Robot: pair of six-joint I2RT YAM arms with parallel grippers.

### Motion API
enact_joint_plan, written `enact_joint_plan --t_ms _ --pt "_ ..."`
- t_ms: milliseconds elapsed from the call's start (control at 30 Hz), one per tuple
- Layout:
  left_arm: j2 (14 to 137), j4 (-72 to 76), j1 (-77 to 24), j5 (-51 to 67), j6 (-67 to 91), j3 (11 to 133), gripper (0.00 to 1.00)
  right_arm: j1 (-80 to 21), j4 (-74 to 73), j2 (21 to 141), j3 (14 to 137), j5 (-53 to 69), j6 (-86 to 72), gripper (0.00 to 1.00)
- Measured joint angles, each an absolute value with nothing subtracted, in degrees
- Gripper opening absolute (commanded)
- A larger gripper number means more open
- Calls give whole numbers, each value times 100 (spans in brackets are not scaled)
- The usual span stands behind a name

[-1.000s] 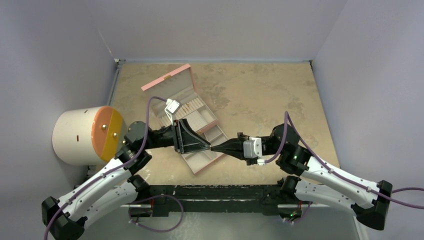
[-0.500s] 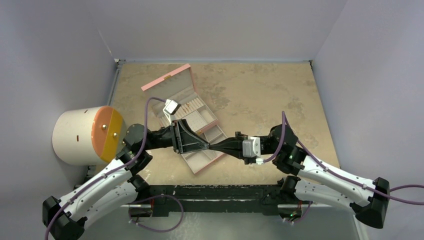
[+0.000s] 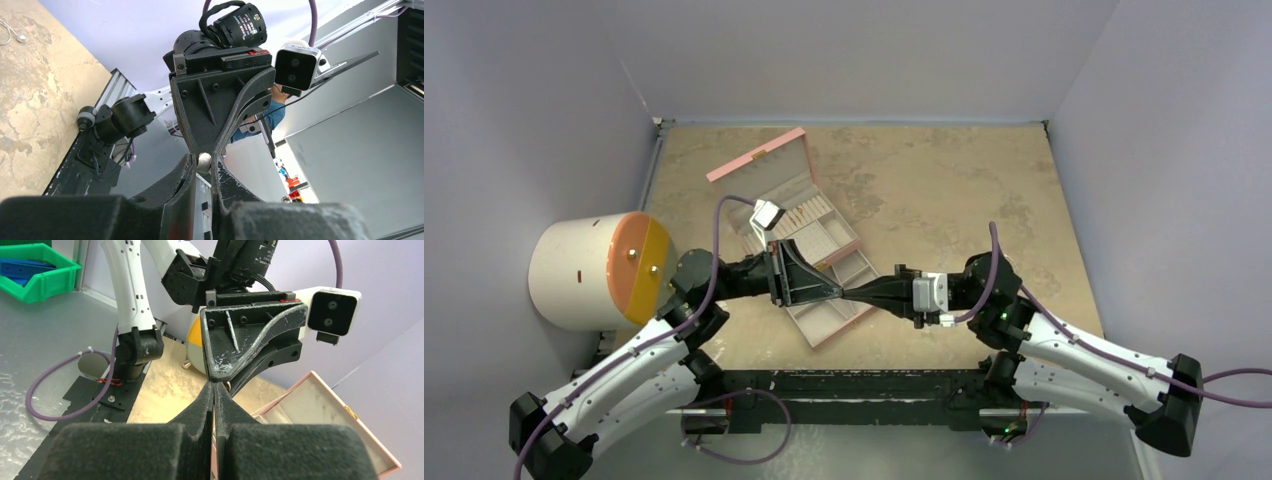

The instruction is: Organize the mixed jewelry

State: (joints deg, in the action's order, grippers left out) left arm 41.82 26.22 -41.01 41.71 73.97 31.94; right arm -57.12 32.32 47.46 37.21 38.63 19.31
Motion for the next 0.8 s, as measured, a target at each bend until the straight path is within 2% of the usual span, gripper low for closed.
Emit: enact_joint_plan --t_ms 100,367,433,600,800 --pt "4182 2641 -4101 4171 7400 3194 0 -5712 3249 4722 3701 3841 1898 0" --pt "4182 2659 -4101 4165 7415 3194 0 -5723 3312 4709 3669 3789 1820 0" --pt "4182 2641 -4101 4152 7406 3194 0 -5730 3319 4689 3653 3747 1793 10" --pt "4119 2303 -4101 4049 7164 3201 0 -5736 3188 4530 3564 3607 1697 25" --pt "4064 961 -4101 3756 6267 3601 0 -5736 2792 3854 3503 3221 1671 34"
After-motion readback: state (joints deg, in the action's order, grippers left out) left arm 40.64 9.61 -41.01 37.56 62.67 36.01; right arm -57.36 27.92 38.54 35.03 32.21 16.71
